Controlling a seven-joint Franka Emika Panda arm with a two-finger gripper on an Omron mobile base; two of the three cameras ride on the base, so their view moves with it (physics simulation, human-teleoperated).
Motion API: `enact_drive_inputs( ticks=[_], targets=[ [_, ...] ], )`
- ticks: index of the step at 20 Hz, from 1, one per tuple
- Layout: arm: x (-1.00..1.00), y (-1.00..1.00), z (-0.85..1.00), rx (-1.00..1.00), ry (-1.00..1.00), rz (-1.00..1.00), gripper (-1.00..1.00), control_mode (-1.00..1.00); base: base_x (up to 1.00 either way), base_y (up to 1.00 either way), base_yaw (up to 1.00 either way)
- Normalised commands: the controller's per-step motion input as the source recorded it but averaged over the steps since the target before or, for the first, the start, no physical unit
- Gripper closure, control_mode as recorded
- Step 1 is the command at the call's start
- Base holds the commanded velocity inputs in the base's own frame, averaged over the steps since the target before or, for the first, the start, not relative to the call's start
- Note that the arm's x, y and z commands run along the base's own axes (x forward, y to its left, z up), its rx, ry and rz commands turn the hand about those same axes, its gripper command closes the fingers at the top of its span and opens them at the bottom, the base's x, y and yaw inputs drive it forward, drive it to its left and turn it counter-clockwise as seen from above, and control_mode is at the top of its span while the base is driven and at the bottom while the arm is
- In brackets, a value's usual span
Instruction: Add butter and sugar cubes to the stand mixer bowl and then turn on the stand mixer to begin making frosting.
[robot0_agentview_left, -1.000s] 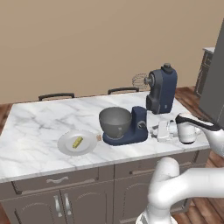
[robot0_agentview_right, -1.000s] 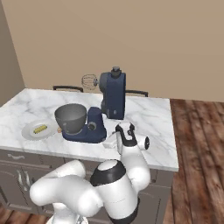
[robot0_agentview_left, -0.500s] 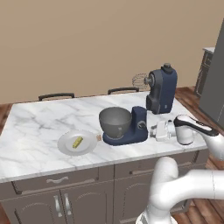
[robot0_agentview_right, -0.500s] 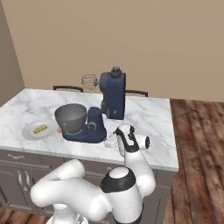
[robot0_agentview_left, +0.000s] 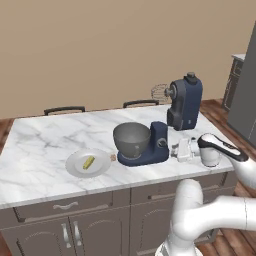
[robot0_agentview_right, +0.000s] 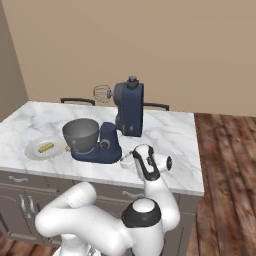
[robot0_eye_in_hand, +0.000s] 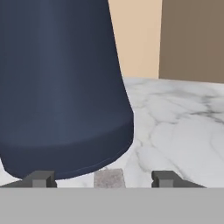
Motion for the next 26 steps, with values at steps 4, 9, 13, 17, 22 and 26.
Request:
enact_drive_inputs(
  ticks=[4,9,13,17,22,26],
  targets=[
    [0.26,0.00,-0.15,0.00,0.00,0.00,-1.00,-1.00,0.00,0.00,0.00],
    [0.16,0.00,-0.19,0.00,0.00,0.00,-1.00,-1.00,0.00,0.00,0.00],
    [0.00,0.00,-0.27,-0.02,0.00,0.00,1.00,-1.00,0.00,0.00,0.00],
    [0.00,-0.04,-0.24,-0.03,0.00,0.00,1.00,-1.00,0.00,0.00,0.00],
    [-0.12,-0.17,-0.10,0.00,-0.05,0.00,1.00,-1.00,0.00,0.00,0.00],
    [-0.42,-0.25,0.01,0.00,-0.13,0.00,1.00,-1.00,0.00,0.00,0.00]
  ],
)
